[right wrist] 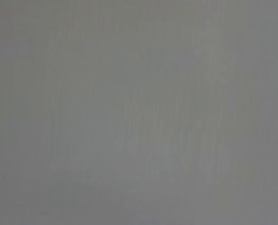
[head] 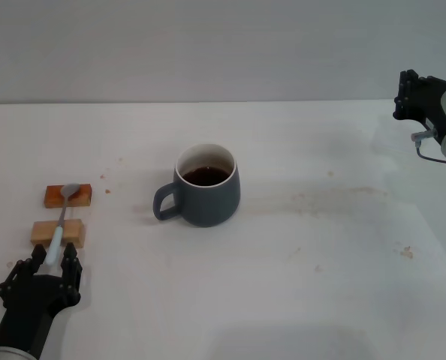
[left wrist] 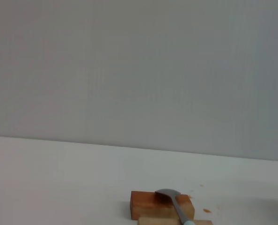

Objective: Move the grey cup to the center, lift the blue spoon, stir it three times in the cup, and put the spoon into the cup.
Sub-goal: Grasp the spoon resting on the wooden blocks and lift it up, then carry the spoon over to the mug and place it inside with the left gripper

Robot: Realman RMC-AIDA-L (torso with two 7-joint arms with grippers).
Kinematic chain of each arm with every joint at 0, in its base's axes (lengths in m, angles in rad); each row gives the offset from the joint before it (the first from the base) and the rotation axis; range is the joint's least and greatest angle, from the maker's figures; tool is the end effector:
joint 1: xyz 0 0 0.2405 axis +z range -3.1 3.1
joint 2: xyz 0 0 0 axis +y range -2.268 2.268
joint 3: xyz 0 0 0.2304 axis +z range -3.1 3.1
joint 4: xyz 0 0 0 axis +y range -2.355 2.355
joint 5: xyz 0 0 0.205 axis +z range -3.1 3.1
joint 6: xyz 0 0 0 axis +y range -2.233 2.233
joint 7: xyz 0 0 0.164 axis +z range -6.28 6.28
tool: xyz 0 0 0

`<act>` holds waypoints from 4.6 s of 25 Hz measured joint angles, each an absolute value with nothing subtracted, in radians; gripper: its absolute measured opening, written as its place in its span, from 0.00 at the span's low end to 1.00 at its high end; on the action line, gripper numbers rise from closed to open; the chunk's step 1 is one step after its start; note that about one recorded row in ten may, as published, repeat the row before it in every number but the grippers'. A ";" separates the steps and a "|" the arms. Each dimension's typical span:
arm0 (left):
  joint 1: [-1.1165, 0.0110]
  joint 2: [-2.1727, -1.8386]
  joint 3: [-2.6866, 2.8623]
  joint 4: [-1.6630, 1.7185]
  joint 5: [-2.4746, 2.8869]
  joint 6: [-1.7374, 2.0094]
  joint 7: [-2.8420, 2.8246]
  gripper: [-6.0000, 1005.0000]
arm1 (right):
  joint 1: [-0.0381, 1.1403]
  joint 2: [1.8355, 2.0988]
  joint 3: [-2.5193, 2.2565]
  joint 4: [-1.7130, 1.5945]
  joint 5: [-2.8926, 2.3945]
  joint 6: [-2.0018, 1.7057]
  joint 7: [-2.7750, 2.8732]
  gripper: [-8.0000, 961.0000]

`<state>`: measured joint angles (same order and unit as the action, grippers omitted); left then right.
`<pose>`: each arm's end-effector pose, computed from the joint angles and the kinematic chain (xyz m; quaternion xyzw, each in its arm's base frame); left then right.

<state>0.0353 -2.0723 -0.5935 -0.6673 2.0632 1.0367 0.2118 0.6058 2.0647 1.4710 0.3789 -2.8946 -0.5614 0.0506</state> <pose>-0.3139 0.2213 -0.0662 -0.6727 -0.3574 -0.2349 0.6038 0.2578 0.4303 -0.0047 -0.7519 0.2316 0.1852 0.5889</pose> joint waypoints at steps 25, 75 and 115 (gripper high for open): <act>0.034 -2.072 -0.592 -0.673 2.056 1.037 0.248 0.29 | 0.606 2.065 1.471 0.379 -2.895 -0.561 0.051 0.05; 0.036 -2.030 -0.596 -0.772 2.028 1.084 0.259 0.18 | 0.560 2.066 1.476 0.443 -2.910 -0.534 0.051 0.05; 0.207 -2.055 -1.497 -1.936 2.240 -0.575 0.549 0.18 | 0.502 2.072 1.550 0.463 -2.905 -0.531 -0.004 0.05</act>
